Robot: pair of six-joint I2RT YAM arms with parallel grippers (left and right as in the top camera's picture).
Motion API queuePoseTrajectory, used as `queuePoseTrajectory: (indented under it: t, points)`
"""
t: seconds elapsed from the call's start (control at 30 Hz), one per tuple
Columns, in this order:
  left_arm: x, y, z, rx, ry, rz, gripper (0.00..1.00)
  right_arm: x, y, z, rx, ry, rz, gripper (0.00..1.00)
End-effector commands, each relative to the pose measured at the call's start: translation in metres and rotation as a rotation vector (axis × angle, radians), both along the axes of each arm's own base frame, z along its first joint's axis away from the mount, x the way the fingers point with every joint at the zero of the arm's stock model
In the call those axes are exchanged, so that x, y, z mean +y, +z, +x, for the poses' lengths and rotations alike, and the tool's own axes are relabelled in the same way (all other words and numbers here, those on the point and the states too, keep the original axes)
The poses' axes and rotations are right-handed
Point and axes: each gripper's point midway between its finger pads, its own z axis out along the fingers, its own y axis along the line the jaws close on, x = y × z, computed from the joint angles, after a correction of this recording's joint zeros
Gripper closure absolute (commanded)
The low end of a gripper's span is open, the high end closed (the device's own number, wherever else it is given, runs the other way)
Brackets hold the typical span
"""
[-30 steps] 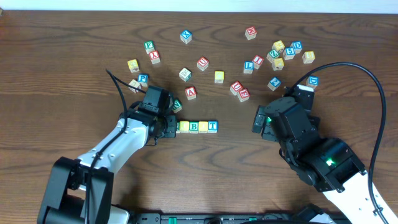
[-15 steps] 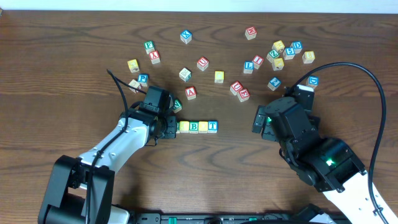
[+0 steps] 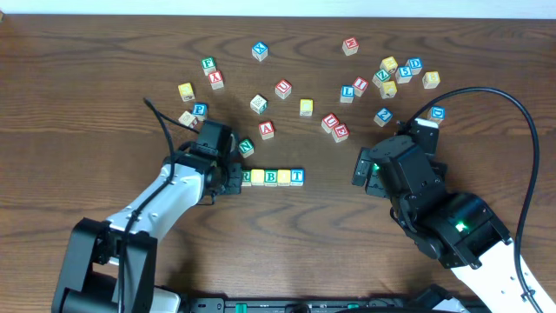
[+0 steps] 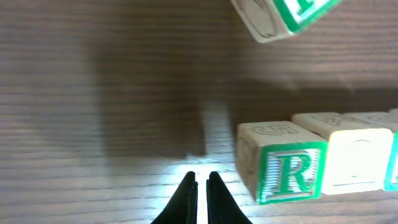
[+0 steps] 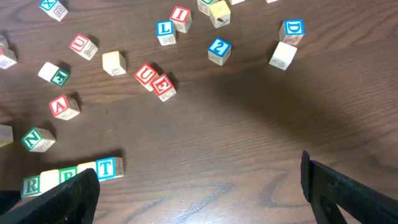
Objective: Spell out ROBOT
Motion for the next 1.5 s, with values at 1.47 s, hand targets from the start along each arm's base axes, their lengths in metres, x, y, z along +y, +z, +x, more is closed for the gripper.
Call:
queuePoseTrajectory:
  t: [1.47]
  points:
    - [-0.063, 0.017, 0.057, -0.187, -0.188, -0.089, 0.93, -0.006, 0.001, 0.001, -0.008, -0.01, -0.021, 0.01]
